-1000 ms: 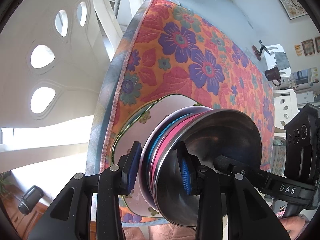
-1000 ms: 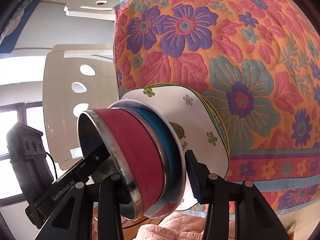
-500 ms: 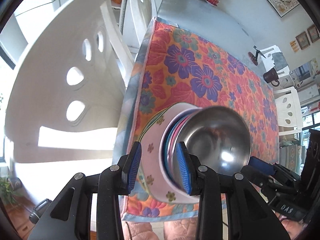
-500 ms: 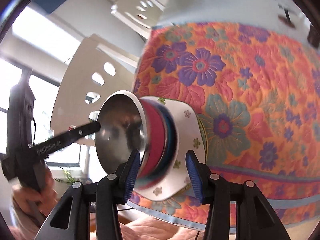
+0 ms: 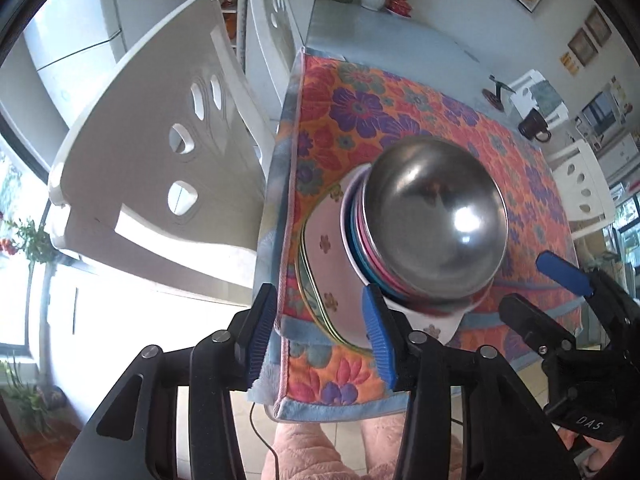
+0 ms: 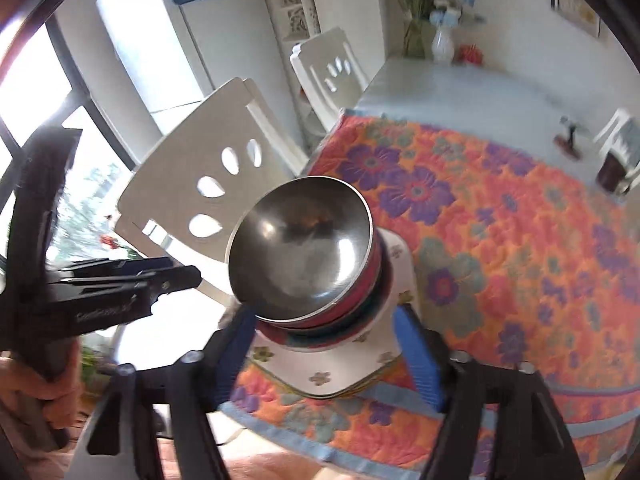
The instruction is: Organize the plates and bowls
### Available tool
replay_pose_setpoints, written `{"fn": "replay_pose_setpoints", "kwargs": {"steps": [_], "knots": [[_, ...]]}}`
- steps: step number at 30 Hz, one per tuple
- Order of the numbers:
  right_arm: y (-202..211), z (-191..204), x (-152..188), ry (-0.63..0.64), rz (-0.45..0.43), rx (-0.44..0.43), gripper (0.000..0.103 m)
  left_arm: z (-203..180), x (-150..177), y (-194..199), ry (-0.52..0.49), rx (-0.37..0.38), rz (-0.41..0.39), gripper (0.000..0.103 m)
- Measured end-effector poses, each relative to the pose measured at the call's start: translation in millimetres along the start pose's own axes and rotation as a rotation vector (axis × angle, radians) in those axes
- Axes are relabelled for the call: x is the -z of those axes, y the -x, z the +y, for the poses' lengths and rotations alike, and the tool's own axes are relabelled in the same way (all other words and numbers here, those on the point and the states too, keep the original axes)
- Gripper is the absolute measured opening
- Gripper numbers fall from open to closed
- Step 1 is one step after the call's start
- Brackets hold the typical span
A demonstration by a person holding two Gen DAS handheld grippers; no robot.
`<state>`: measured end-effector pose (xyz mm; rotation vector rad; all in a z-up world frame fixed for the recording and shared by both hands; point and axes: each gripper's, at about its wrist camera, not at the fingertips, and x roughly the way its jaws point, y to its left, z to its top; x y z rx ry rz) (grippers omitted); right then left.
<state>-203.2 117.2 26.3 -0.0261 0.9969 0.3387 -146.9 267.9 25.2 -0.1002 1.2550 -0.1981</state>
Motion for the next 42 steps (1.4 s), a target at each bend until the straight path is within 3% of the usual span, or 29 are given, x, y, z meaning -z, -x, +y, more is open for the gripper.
{"fn": "replay_pose_setpoints", "kwargs": {"steps": [2, 6, 8, 11, 42], "knots": [[-6.5, 4.3, 2.9, 0.028, 0.023, -0.007, 0.079, -2.7, 4.7, -2.9, -0.003, 0.001, 0.004, 0.074], [-10.7, 5.9, 6.3, 0.042, 0.008, 0.029, 0.093, -9.8, 10.6, -2.4, -0.024, 0.009, -0.026, 0.081], [-11.6, 5.7, 6.3, 0.053, 0.0, 0.049, 0.103, -9.7, 9.3, -5.7, -0.026, 0.001, -0.01, 0.094], [-14.2, 6.5, 8.2, 0.067, -0.004, 0.067, 0.103, -4.8, 8.9, -10.4, -0.019, -0.021, -0.015, 0.102], [-24.6, 7.0, 10.0, 0.063, -0.003, 0.058, 0.103, -1.1, 14.2, -14.7, -0.005, -0.043, -0.027, 0.102]]}}
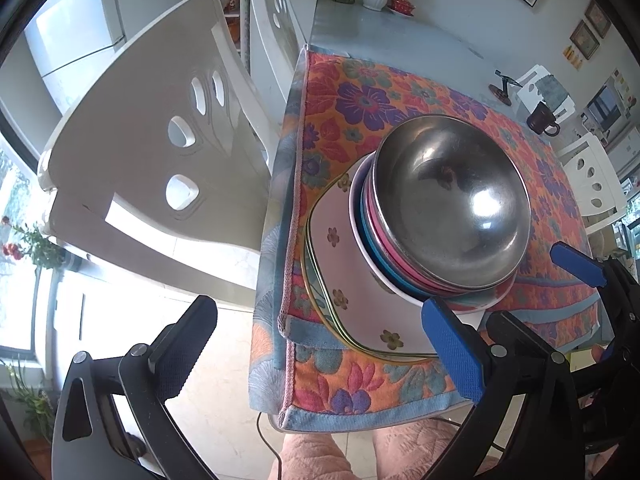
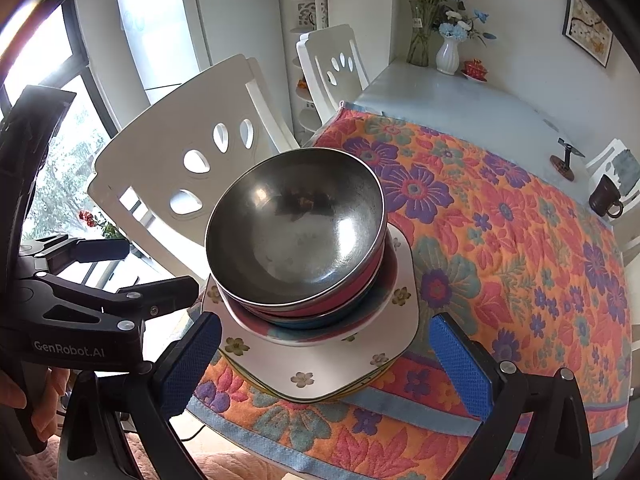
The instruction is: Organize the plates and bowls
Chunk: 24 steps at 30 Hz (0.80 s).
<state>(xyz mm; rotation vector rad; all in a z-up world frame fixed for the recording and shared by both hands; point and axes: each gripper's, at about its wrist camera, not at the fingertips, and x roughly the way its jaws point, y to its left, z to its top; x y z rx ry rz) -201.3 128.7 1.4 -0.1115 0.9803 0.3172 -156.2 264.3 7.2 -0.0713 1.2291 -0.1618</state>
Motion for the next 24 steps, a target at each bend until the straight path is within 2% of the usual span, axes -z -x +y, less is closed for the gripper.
{"fn": "replay_pose_setpoints", "kwargs": {"steps": [24], "knots": [[-6.7, 0.5, 0.9, 0.004, 0.017, -0.002, 0.103, 1.2, 1.4, -5.3, 0.015, -0.011, 0.027, 0.102]]}}
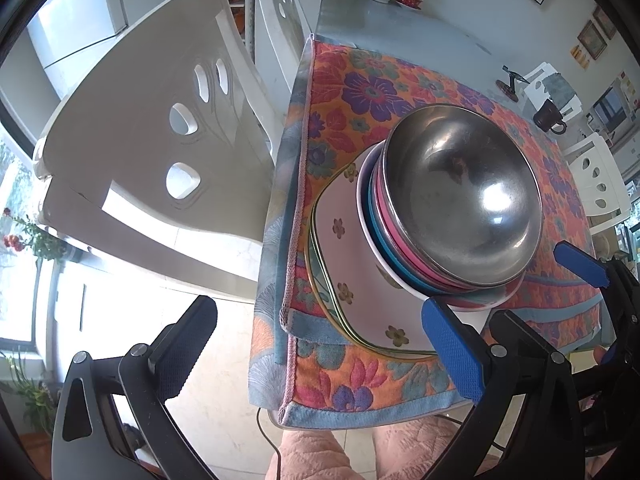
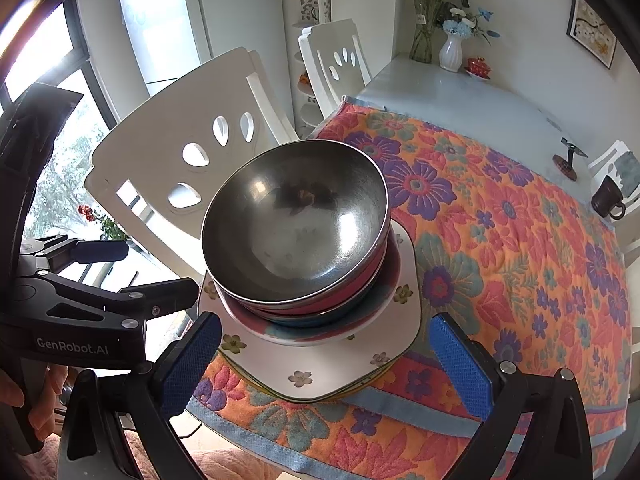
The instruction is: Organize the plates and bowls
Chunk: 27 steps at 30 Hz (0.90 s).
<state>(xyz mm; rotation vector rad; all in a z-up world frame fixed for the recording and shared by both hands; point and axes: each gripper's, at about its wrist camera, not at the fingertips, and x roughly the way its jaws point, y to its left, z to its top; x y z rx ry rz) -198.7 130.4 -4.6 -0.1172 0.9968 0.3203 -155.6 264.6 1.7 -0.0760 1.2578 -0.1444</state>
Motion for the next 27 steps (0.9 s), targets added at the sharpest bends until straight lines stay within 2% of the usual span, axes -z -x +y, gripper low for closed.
{"fn": "replay_pose_setpoints", "kwargs": {"steps": [27], "knots": [[-4.7, 1.3, 1.5, 0.016, 0.018, -0.009, 0.103, 1.0, 0.0, -2.4, 0.021, -0.014, 0.013, 0.102]]}}
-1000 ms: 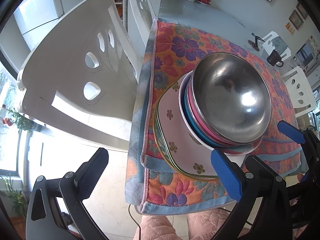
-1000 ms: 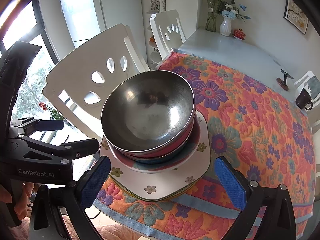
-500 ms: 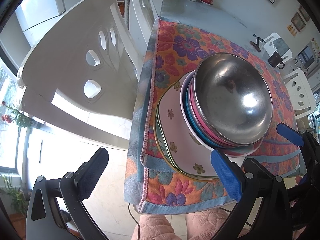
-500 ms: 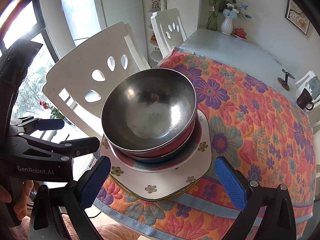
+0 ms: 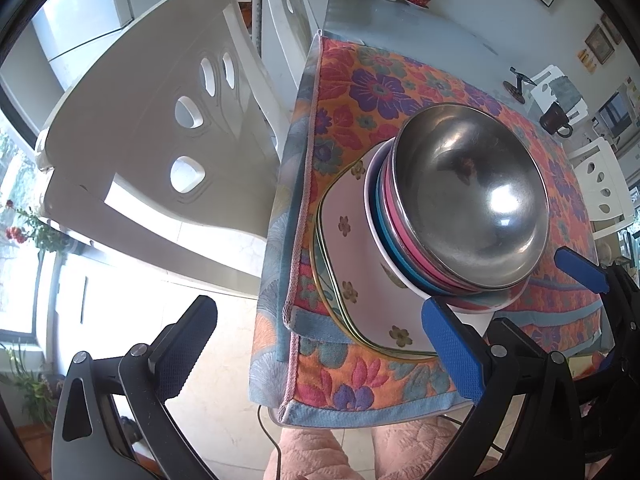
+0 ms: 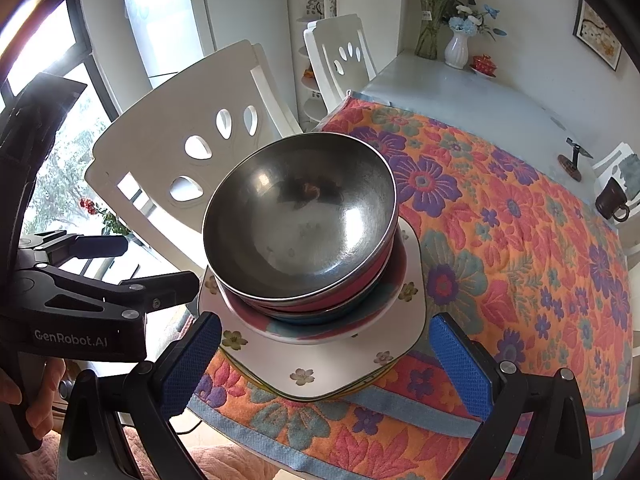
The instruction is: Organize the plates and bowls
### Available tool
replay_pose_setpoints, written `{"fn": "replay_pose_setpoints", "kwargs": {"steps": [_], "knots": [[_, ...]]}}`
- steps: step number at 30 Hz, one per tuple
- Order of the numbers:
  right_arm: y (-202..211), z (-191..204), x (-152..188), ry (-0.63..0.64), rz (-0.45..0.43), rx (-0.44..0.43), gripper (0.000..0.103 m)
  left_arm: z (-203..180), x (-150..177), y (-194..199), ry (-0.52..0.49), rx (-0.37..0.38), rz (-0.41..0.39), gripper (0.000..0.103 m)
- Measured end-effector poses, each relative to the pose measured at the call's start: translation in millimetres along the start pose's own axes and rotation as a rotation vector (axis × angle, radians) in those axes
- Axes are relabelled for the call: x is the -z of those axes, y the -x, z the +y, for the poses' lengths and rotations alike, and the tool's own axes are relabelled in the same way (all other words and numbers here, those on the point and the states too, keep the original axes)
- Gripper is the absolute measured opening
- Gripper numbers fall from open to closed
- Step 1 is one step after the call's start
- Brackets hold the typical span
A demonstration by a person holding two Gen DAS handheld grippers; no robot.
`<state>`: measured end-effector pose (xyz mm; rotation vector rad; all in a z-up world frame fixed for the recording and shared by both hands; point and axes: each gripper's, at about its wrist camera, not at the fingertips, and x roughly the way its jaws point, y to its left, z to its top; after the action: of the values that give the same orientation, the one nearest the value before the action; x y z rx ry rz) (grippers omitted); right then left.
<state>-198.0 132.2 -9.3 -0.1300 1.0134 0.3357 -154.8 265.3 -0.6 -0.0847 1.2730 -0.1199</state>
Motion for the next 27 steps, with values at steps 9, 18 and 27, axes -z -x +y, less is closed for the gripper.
{"fn": "replay_pose_setpoints", "kwargs": {"steps": [9, 18, 27], "knots": [[0.1, -0.1, 1.2, -0.002, 0.007, -0.002, 0.103, 3.8, 1.3, -2.9, 0.031, 0.001, 0.014, 0.102], [3.1, -7.9, -4.7, 0.014, 0.014, -0.015, 0.103, 6.8, 0.5, -4.0, 0.115, -0.013, 0.027, 0.102], [1.7, -17.0, -19.2, 0.111, 0.026, -0.072, 0.103, -0.7, -2.6, -2.0, 0.211, -0.068, 0.011, 0.102]]}}
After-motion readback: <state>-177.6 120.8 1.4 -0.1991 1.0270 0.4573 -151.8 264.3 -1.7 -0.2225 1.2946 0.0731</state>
